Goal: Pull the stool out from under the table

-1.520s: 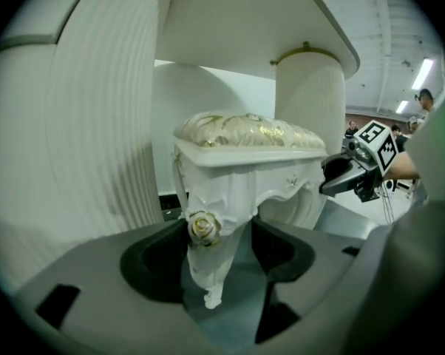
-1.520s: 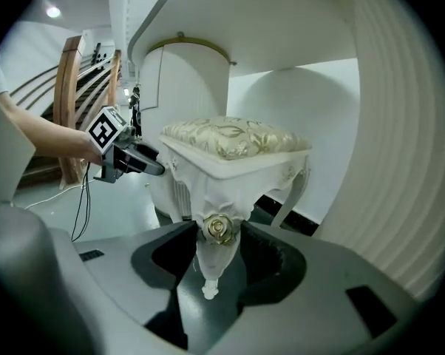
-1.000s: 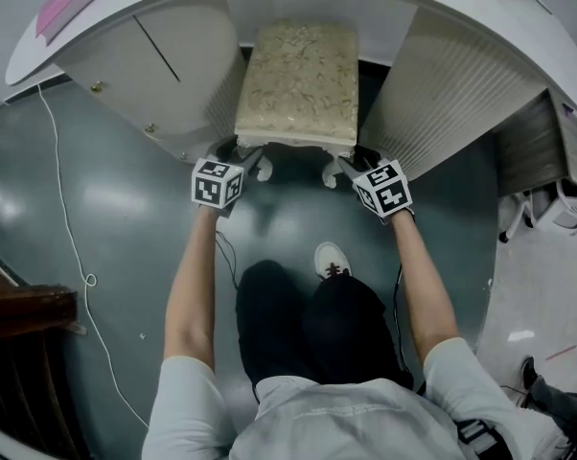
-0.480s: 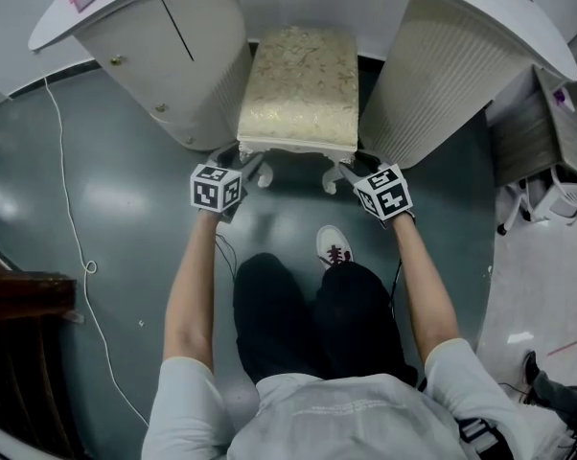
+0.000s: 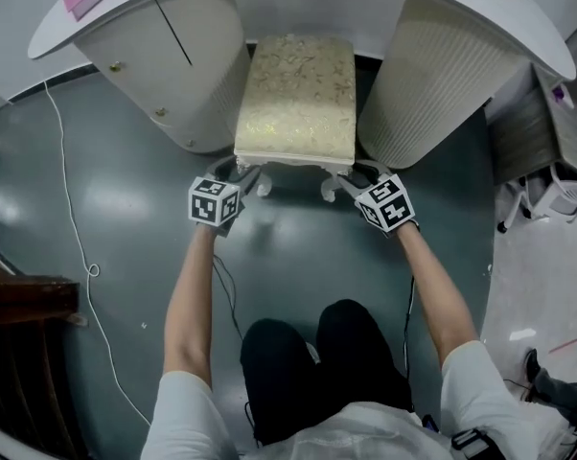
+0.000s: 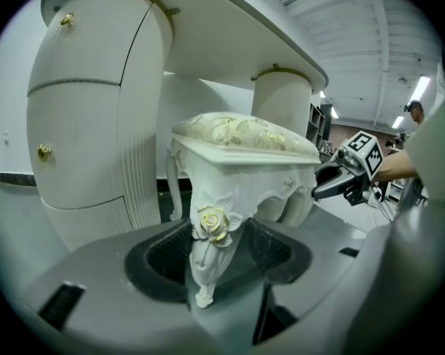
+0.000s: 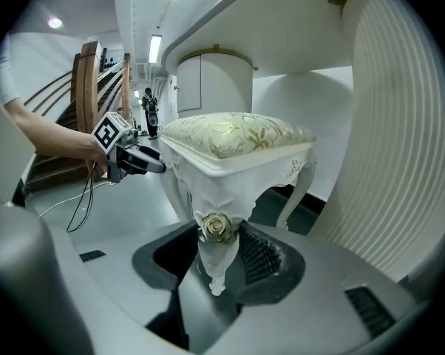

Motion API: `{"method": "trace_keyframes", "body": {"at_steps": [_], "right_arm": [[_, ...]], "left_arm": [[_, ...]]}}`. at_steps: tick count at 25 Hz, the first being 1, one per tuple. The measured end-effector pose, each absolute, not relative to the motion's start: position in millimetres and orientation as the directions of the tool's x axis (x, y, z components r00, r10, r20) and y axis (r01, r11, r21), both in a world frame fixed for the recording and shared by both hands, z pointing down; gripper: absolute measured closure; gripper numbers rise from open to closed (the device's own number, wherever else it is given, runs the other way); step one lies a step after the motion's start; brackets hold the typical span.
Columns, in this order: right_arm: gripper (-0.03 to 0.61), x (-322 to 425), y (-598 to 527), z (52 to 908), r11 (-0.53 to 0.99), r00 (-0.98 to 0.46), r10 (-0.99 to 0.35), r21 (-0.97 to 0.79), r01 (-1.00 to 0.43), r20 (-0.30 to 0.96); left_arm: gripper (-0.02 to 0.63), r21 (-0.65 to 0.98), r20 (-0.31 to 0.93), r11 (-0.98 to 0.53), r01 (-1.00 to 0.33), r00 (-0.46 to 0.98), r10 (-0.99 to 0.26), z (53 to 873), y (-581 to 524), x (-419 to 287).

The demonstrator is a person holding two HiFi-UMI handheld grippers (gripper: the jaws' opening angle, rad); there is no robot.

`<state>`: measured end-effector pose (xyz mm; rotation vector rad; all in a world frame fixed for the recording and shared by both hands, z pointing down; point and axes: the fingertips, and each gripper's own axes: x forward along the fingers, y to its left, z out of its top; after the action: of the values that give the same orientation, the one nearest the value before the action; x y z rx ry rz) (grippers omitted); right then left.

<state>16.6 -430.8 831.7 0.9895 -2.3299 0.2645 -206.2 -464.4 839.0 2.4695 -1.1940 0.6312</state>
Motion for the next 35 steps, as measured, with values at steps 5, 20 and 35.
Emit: {"method": "trace_keyframes", "body": {"at_steps": [5, 20, 35], "right_arm": [[0.394, 17.7, -435.8, 826.0, 0.707, -0.577, -0.607, 0.040, -0.706, 0.547], [0.417, 20.1, -417.5, 830.5, 0.668, -0.574, -0.661, 0.031, -0.743, 0.484], [0.417, 23.6, -328.5, 832.5, 0.677, -0.605, -0.669, 0.021, -0.735, 0.432]], "left_arm": [[0.368, 0.133, 0.458, -0.597, -0.791, 0.583, -0.671, 835.5, -470.0, -206.4], [0.369, 0.074, 0.455, -0.545, -0.835, 0.514, -0.727, 841.8, -446.2, -204.6], [0.368, 0.067, 0.443, -0.520, -0.851, 0.493, -0.749, 844.4, -354.8, -201.3]]}}
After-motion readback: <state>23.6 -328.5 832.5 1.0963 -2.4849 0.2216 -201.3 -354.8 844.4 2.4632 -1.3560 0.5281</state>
